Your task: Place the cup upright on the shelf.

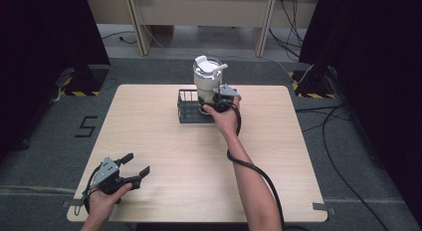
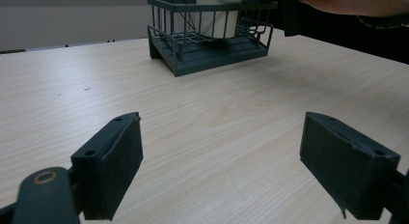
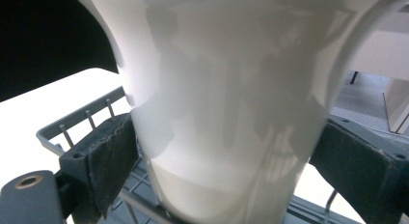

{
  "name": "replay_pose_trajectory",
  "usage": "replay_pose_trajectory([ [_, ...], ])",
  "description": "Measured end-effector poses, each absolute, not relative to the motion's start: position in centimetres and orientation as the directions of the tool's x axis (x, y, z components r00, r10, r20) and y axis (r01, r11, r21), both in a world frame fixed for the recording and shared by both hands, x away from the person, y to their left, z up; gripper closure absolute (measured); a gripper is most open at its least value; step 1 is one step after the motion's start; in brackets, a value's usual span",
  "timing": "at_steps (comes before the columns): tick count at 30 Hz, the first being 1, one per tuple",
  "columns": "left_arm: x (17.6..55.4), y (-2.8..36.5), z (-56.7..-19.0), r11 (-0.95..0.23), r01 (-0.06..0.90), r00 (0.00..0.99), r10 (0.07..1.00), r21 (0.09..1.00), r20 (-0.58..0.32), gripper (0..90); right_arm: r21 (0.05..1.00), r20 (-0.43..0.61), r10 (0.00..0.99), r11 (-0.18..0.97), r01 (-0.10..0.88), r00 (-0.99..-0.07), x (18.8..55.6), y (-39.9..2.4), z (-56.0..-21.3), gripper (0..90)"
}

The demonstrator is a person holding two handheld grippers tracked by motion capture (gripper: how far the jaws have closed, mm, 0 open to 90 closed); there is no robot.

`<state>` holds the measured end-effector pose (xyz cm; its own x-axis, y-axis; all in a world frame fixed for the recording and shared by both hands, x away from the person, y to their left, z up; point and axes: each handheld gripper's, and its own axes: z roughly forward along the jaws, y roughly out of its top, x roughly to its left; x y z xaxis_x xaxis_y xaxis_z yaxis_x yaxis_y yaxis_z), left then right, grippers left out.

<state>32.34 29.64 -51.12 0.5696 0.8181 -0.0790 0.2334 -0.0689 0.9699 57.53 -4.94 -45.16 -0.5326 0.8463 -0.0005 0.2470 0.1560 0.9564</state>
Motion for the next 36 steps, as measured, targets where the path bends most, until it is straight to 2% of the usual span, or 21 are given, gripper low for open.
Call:
replay_pose_trajectory([
  [14, 32.3, 29.5, -51.2, -0.075, 0.234, 0.571, 0.818, 0.969, -0.074, 14.6, 0.959, 0.005, 0.842, 0.149, 0.242, -0.539, 54.9, -7.2, -44.4, 11.7],
  [36, 32.2, 29.4, -51.3, -0.086, 0.239, 0.568, 0.820, 0.967, -0.068, 14.6, 0.954, 0.043, 0.831, 0.131, 0.270, -0.555, 47.8, -12.5, -45.9, 14.4],
])
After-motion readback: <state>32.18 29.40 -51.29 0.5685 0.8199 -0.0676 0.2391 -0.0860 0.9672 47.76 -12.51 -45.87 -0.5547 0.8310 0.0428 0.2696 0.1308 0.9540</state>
